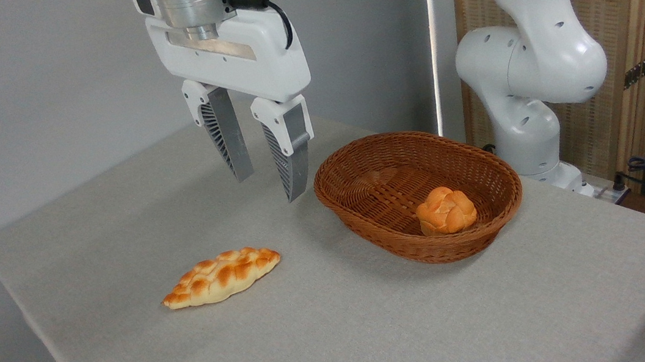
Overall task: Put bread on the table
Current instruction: 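Move the open gripper over the wicker basket toward the orange roll, then lower the gripper into the basket and close it on the orange roll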
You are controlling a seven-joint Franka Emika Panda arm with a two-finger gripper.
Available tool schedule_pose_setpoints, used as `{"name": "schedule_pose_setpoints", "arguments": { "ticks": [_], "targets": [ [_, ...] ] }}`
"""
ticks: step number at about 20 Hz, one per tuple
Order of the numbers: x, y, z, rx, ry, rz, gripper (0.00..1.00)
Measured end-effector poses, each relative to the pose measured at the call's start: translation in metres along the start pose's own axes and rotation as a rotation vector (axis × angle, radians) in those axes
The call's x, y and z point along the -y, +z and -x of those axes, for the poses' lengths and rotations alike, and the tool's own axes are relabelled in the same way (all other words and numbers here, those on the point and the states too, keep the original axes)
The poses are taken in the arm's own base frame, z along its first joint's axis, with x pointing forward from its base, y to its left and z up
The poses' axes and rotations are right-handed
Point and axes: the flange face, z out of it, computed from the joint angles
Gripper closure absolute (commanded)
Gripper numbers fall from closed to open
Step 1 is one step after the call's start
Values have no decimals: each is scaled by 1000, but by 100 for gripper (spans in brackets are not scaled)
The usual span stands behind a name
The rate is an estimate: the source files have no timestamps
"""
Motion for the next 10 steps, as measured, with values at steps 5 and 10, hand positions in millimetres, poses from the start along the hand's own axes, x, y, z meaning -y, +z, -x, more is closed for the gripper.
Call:
{"name": "schedule_pose_setpoints", "arguments": {
  "ticks": [5,10],
  "targets": [
    [-12,13,15,39,19,33,0],
    [-40,32,72,62,132,76,0]
  ]
}}
